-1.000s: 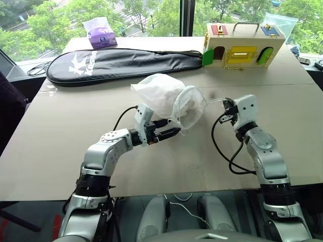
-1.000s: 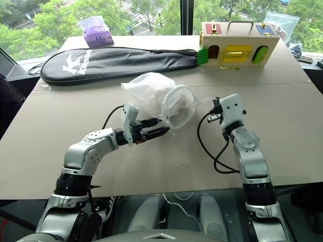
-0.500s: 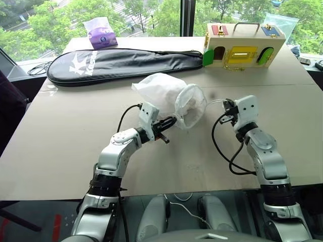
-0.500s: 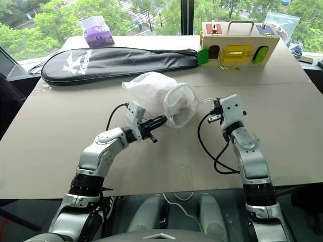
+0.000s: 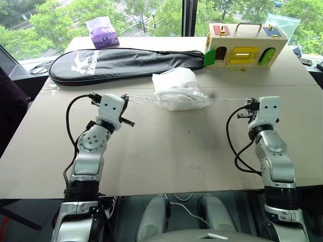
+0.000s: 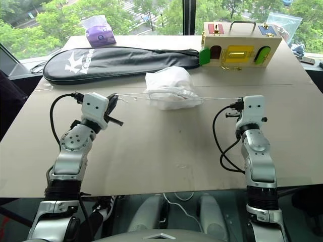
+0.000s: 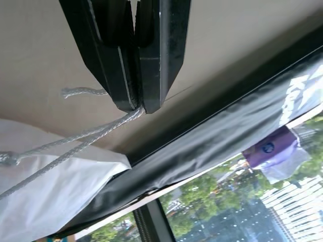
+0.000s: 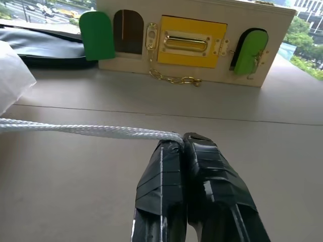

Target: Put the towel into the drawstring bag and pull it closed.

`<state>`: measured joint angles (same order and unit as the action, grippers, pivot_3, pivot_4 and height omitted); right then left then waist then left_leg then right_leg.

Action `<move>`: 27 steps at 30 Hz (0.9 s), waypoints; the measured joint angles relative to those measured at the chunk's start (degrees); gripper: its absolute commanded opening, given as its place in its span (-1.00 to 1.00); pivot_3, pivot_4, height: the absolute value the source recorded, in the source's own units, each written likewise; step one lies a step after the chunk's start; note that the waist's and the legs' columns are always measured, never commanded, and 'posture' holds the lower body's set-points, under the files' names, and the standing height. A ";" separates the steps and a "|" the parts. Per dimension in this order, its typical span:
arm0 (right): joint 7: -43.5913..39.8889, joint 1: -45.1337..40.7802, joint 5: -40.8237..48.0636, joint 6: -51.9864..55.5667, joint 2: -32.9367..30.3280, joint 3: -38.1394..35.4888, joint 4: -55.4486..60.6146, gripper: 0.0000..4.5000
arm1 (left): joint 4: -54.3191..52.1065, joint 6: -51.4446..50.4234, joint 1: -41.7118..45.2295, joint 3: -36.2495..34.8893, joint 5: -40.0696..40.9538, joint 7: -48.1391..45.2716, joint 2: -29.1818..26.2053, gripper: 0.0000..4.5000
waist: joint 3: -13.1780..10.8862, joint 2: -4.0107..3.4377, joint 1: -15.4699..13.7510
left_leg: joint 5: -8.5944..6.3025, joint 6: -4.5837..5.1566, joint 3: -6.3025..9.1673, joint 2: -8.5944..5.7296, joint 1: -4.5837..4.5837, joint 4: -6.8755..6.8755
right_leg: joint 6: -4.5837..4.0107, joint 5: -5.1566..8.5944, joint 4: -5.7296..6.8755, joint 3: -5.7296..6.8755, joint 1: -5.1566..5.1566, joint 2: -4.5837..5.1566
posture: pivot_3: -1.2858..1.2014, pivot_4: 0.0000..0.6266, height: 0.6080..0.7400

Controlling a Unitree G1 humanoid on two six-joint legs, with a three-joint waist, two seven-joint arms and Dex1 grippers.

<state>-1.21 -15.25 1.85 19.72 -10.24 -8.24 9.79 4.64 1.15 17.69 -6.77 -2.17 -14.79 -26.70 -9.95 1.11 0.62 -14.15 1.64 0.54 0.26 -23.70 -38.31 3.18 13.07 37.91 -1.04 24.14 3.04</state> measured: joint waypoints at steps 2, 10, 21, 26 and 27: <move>0.42 0.30 -0.52 0.06 -0.11 0.05 0.00 -1.00 | 0.61 0.41 0.00 -0.39 -1.88 3.99 0.11 -0.98 | 0.00 0.00 0.05 | 0.00 0.00 0.01 0.00 0.00 0.00 | 0.00 0.00 0.01 0.01 0.00 -0.01 | 0.03 -0.52 1.00; 2.63 1.39 -2.96 0.02 -0.61 0.52 0.01 -1.00 | 3.74 -1.21 0.55 -3.46 -5.10 15.21 0.15 -0.98 | 0.00 0.00 0.14 | 0.00 0.00 0.02 0.01 0.00 0.00 | 0.00 0.00 0.03 0.03 0.01 -0.01 | 0.03 -0.52 1.00; 17.03 0.88 -3.35 2.95 1.53 -6.38 -0.02 -1.00 | 6.71 -4.35 4.41 -4.55 -2.56 20.07 1.43 -0.98 | 0.01 0.01 0.15 | 0.00 -0.01 0.03 0.00 0.01 0.01 | 0.00 0.00 0.06 0.04 0.01 0.01 | 0.03 -0.52 1.00; 10.03 -0.19 5.46 0.93 0.20 -9.70 -1.14 -0.71 | 8.81 -4.88 5.65 -4.64 5.63 9.85 1.64 -1.00 | 0.01 0.01 0.23 | 0.00 0.00 -0.05 -0.01 0.00 0.00 | 0.00 0.00 0.03 0.02 0.00 -0.01 | 0.03 -0.52 1.00; 5.71 0.10 8.00 1.17 -1.25 -9.11 -0.83 -0.58 | 8.66 -5.85 5.33 -4.54 8.27 5.97 1.55 -1.00 | 0.01 0.01 0.30 | 0.00 0.01 -0.06 -0.02 0.00 0.01 | 0.00 0.00 0.00 0.01 0.00 -0.02 | 0.03 -0.52 1.00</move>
<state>4.50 -15.15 9.85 20.89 -11.49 -17.35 8.95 13.30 -4.70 23.02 -11.30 6.09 -8.81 -25.15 -9.94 1.11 0.91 -14.16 1.65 0.48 0.25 -23.70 -38.31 3.18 13.07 37.91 -1.02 24.14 3.02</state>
